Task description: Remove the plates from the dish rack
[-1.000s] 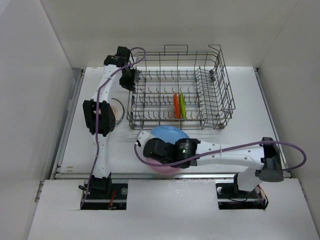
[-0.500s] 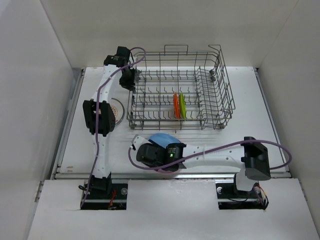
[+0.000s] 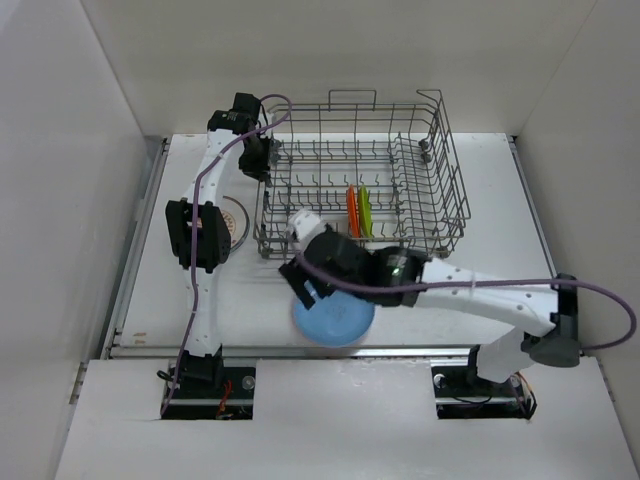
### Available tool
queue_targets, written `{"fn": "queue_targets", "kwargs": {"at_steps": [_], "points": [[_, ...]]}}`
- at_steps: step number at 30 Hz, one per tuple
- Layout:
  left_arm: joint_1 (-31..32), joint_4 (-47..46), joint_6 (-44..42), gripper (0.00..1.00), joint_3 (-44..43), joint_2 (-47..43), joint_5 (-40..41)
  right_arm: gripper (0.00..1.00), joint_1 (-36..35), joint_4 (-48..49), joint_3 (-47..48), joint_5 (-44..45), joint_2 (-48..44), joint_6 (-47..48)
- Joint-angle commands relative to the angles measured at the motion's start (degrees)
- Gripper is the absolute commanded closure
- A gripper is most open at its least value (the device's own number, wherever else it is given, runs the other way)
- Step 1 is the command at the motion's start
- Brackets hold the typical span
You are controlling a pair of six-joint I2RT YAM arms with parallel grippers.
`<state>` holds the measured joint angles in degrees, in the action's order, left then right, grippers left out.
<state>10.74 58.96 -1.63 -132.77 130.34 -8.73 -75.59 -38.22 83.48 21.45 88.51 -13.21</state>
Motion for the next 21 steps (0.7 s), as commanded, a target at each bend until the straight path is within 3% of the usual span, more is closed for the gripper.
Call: {"fn": "queue_targets", "kwargs": {"at_steps": [1,6,7,10,14,21], "points": [[-0.28,-0.95,-4.61,0.92,-2.14,-2.99,-0.23,0.14,8.16,3.58,3.53,-1.59,-6.14,-5.58],[-0.28,-3.14,-4.61,0.80,-3.54,-7.37,0.82,0.12,27.83,1.40,9.32,-4.48,-8.52,-12.09],[-0.28,-3.15,-4.61,0.75,-4.07,-8.08,0.82,0.12,35.26,0.69,11.85,-4.49,-8.53,-12.62],[0.24,-4.63,-5.14,0.56,-4.87,-11.24,1.35,0.12,48.28,-3.25,17.39,-3.52,-6.78,-14.38],[2.69,-6.40,-6.46,0.40,-4.34,-15.99,0.39,0.12,58.95,-3.88,18.91,-3.44,-3.88,-14.39],[12.71,-2.90,-9.09,0.14,-4.68,-16.01,-3.22,0.18,66.18,0.94,17.86,-8.17,3.42,-12.54]]}}
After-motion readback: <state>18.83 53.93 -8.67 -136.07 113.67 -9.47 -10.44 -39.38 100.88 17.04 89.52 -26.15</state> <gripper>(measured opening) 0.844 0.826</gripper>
